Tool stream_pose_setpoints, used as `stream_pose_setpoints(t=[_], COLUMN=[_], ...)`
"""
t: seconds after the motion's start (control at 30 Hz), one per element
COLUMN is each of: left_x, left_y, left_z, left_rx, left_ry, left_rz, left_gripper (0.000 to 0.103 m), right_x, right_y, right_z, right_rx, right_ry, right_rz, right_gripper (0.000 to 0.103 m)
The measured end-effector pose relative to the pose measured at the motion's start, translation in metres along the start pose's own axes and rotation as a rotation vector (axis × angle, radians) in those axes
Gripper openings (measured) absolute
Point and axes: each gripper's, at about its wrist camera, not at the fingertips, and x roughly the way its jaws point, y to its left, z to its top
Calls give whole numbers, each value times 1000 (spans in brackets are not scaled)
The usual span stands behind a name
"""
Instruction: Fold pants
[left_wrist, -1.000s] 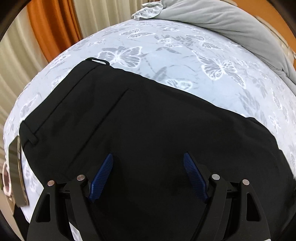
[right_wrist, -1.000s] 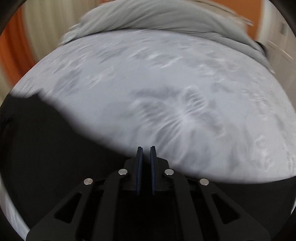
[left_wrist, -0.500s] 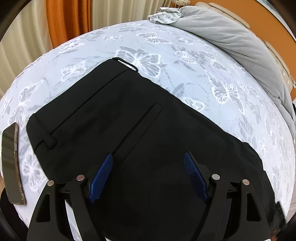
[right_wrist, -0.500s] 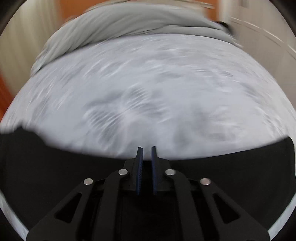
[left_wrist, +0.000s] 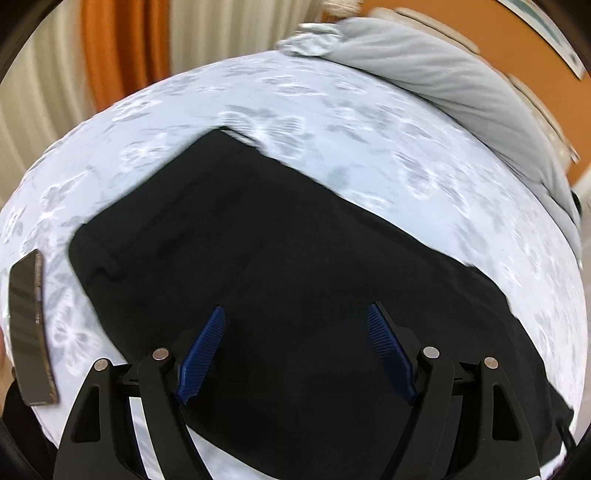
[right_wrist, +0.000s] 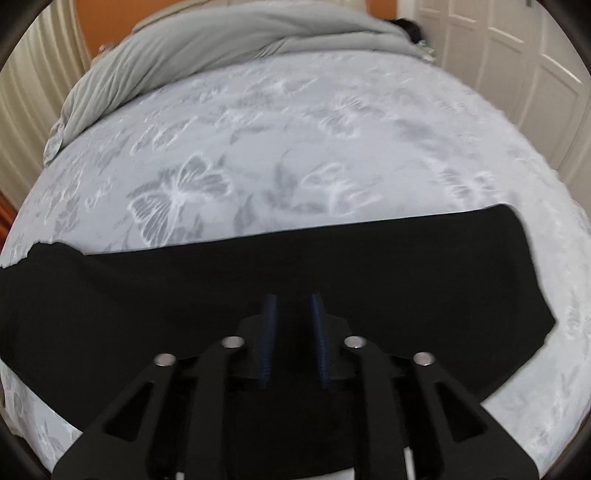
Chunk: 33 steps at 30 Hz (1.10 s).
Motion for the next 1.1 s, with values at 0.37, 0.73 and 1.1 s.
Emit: stream_pose_setpoints(t=[0.37, 0.73, 1.1], left_x=[19, 7, 2], left_y=[-77, -46, -51], left_z=[-23, -1, -16], left_rx=[204, 12, -2], left_ry=[20, 1, 66], left_rz=[6, -74, -161], left_gripper=[79, 79, 80], right_x=[19, -63, -47], right_y=[-7, -230, -212], right_z=[34, -60, -58], right_rx=[43, 596, 628], right_ry=[-132, -117, -123], right_rz=[-125, -162, 99], right_gripper=[43, 64, 6])
